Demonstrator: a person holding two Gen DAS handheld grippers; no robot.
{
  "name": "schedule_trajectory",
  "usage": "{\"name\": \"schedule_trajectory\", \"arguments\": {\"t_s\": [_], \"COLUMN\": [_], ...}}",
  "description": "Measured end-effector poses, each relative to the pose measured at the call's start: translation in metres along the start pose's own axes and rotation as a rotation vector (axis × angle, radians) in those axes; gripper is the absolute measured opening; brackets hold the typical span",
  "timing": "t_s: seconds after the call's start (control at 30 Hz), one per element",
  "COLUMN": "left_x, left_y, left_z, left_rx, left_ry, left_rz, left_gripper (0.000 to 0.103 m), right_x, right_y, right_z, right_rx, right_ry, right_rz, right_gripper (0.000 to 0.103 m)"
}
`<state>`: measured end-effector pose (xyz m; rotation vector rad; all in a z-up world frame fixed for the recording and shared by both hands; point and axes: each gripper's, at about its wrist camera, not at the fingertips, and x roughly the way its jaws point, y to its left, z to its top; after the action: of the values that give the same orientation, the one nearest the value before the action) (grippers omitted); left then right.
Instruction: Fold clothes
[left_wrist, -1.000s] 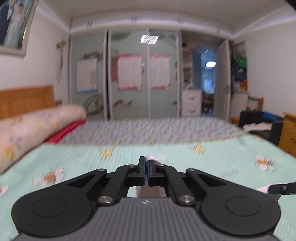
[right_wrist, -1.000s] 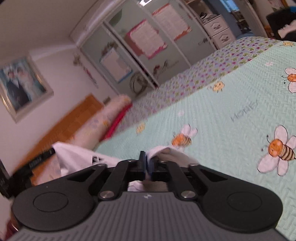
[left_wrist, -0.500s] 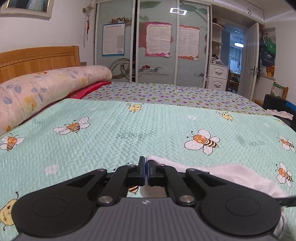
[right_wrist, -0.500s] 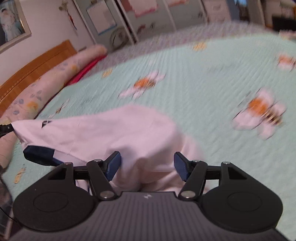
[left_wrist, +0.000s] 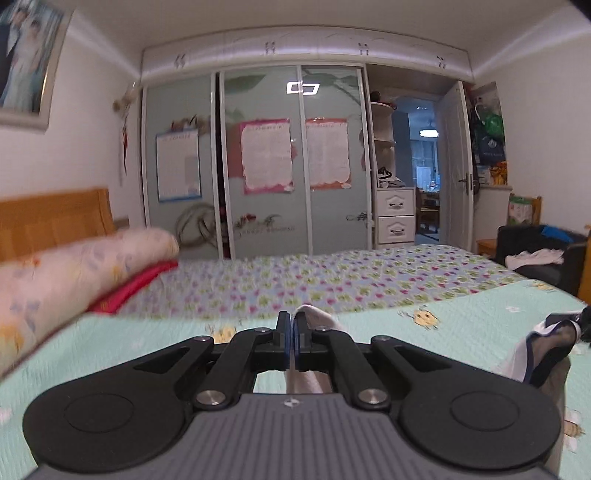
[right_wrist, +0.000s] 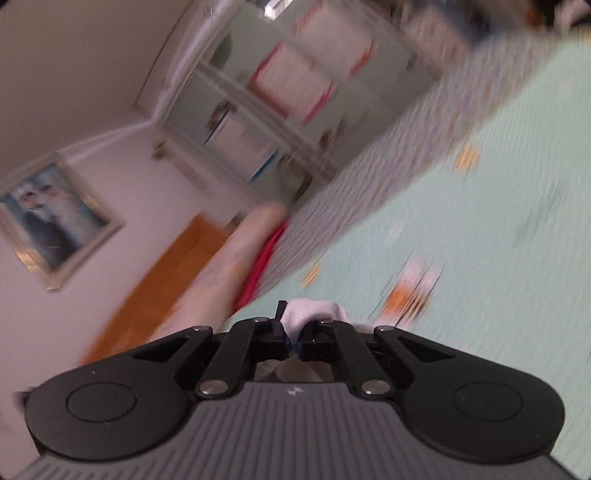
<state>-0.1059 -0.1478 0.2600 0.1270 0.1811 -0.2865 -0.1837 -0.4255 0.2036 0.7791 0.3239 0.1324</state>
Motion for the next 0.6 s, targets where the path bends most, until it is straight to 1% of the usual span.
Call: {"name": "schedule_trajectory", "arguments": {"t_s": [0.07, 0.1, 0.17, 0.2, 0.23, 0.27, 0.3, 0.33, 0.37, 0.4, 0.43, 0.47, 0.53, 0.57, 0.6], "left_x": [0.019, 0.026, 0.042, 0.053, 0.064, 0.078, 0.091, 0.104, 0.112, 0.119, 0.115, 0.112, 0.105, 0.096, 0.087], "left_y": [-0.016, -0.023, -0.034, -0.038, -0.041, -0.044, -0.046, -0.047, -0.047, -0.047, -0.043, -0.038, -0.029, -0.024, -0.018], "left_z": [0.011, 0.015, 0.017, 0.015, 0.012, 0.005, -0.003, -0.014, -0.029, -0.044, -0.057, -0.071, -0.097, -0.107, -0.116], "left_rx": [0.037, 0.051, 0.063, 0.059, 0.056, 0.062, 0.068, 0.074, 0.081, 0.087, 0.078, 0.069, 0.049, 0.005, -0.039], "left_ry": [-0.036, -0.063, -0.088, -0.067, -0.044, 0.021, 0.086, 0.162, 0.234, 0.303, 0.327, 0.351, 0.398, 0.411, 0.424], "left_rz": [0.001, 0.012, 0.039, 0.042, 0.044, 0.017, -0.009, -0.016, -0.025, -0.033, -0.034, -0.035, -0.038, -0.057, -0.077], "left_gripper": [0.0, 0.001, 0.002, 0.004, 0.004, 0.008, 0.019, 0.022, 0.035, 0.039, 0.039, 0.039, 0.041, 0.043, 0.044], "right_x": [0.009, 0.013, 0.02, 0.023, 0.028, 0.038, 0.048, 0.059, 0.068, 0.073, 0.078, 0.076, 0.07, 0.066, 0.061], "right_y": [-0.006, -0.008, -0.013, -0.016, -0.019, -0.026, -0.034, -0.042, -0.051, -0.058, -0.066, -0.071, -0.081, -0.085, -0.088], "right_z": [0.016, 0.023, 0.035, 0.038, 0.04, 0.041, 0.042, 0.04, 0.037, 0.031, 0.024, 0.015, -0.003, -0.012, -0.022], "right_rx": [-0.054, -0.068, -0.089, -0.105, -0.117, -0.104, -0.087, -0.068, -0.064, -0.075, -0.088, -0.095, -0.109, -0.105, -0.096], "right_ry": [-0.061, -0.088, -0.141, -0.165, -0.174, -0.145, -0.11, -0.078, -0.045, -0.007, 0.032, 0.044, 0.062, 0.075, 0.09], "right_rz": [-0.065, -0.082, -0.114, -0.135, -0.15, -0.151, -0.15, -0.177, -0.209, -0.232, -0.253, -0.267, -0.291, -0.292, -0.292], "right_gripper": [0.002, 0.002, 0.002, 0.002, 0.002, 0.004, 0.006, 0.007, 0.012, 0.017, 0.026, 0.033, 0.038, 0.038, 0.038]}}
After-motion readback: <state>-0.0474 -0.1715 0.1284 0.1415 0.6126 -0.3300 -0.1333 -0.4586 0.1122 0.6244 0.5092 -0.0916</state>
